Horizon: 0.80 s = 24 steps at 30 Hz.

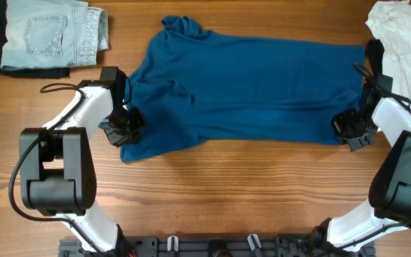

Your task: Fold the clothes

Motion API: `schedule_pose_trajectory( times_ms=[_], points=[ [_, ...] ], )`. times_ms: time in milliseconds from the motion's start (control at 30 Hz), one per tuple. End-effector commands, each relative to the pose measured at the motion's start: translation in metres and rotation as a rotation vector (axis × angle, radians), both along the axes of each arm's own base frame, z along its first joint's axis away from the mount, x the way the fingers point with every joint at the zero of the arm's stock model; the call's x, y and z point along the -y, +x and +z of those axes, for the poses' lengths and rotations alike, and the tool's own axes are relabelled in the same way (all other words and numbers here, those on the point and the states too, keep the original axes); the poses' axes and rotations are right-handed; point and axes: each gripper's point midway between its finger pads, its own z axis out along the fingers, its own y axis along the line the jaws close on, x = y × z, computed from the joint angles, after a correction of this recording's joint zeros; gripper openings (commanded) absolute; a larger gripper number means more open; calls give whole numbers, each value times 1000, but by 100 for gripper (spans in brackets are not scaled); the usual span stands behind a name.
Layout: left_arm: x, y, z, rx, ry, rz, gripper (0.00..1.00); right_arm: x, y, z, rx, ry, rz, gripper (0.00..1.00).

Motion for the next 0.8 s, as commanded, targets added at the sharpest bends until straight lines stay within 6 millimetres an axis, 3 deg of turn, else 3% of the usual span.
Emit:
schedule_pose_trajectory(
  times_ms=[0, 300, 433, 600, 767],
  points=[
    [-5, 0, 12, 32, 19, 19, 4, 27, -44, 3, -132, -165, -87, 4],
    [-23, 25, 75, 277, 119, 24, 4, 39, -32, 71, 70, -277, -94, 4],
    [-5, 41, 93, 384, 42, 1, 4, 21, -5, 81, 204, -179, 87, 4],
    [35, 53, 85, 417, -23, -110, 4, -5, 18, 75, 286, -52, 174, 5],
    [62, 58, 46, 359, -31, -149, 4, -10, 18, 53, 228, -34, 185, 6]
  ],
)
